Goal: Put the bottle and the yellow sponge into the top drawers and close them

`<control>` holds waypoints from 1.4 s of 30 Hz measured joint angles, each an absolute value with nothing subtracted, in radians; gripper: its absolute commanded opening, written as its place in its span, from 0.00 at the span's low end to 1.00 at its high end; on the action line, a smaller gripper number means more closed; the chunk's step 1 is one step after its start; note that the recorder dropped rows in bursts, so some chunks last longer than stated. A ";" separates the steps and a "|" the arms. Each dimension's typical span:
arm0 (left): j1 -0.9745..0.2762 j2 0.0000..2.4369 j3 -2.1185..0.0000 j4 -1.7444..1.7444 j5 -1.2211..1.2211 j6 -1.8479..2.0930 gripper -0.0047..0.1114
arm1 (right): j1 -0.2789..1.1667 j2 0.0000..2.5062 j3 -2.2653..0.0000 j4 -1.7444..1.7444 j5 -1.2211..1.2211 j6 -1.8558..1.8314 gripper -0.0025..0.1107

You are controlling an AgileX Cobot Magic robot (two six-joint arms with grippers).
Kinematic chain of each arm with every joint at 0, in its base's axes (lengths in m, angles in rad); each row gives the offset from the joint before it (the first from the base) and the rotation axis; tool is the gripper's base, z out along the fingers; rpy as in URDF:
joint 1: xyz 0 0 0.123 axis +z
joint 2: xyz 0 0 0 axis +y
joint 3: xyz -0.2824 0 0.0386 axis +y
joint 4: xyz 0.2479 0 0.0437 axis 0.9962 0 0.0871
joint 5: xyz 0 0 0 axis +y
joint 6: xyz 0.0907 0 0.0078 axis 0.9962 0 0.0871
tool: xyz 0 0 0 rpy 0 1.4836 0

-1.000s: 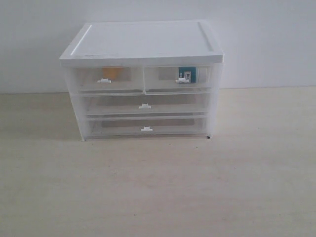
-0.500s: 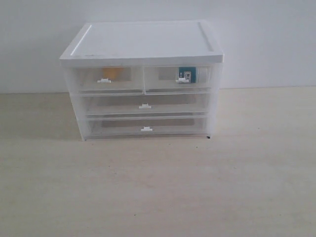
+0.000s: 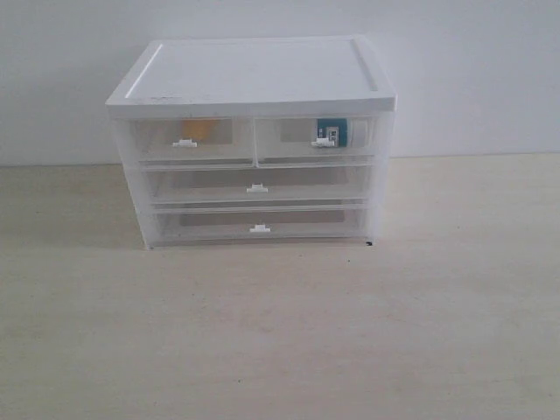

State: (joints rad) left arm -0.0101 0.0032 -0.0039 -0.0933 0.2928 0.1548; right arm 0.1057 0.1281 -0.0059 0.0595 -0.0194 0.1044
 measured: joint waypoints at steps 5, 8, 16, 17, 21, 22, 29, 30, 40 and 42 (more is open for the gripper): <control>0.010 0.003 -0.004 -0.090 0.297 0.158 0.08 | 0.106 0.128 -0.006 0.061 -0.019 0.104 0.02; 0.010 0.003 -0.004 -0.090 0.299 0.158 0.08 | 0.106 0.128 -0.006 0.061 -0.019 0.104 0.02; 0.010 0.003 -0.004 -0.090 0.301 0.158 0.08 | 0.106 0.128 -0.006 0.061 -0.019 0.104 0.02; 0.010 0.003 -0.004 -0.090 0.301 0.158 0.08 | 0.106 0.128 -0.006 0.061 -0.019 0.104 0.02; 0.010 0.003 -0.004 -0.090 0.301 0.158 0.08 | 0.106 0.128 -0.006 0.061 -0.019 0.104 0.02; 0.010 0.003 -0.004 -0.090 0.301 0.158 0.08 | 0.106 0.128 -0.006 0.061 -0.019 0.104 0.02; 0.010 0.003 -0.004 -0.090 0.301 0.160 0.08 | 0.106 0.128 -0.006 0.061 -0.021 0.104 0.02; 0.010 0.003 -0.004 -0.090 0.301 0.160 0.08 | 0.106 0.128 -0.006 0.061 -0.021 0.104 0.02; 0.010 0.003 -0.004 -0.090 0.301 0.160 0.08 | 0.104 0.126 -0.006 0.046 0.008 0.034 0.02; 0.010 0.003 -0.004 -0.090 0.303 0.160 0.08 | 0.102 0.108 -0.004 0.034 0.032 0.029 0.02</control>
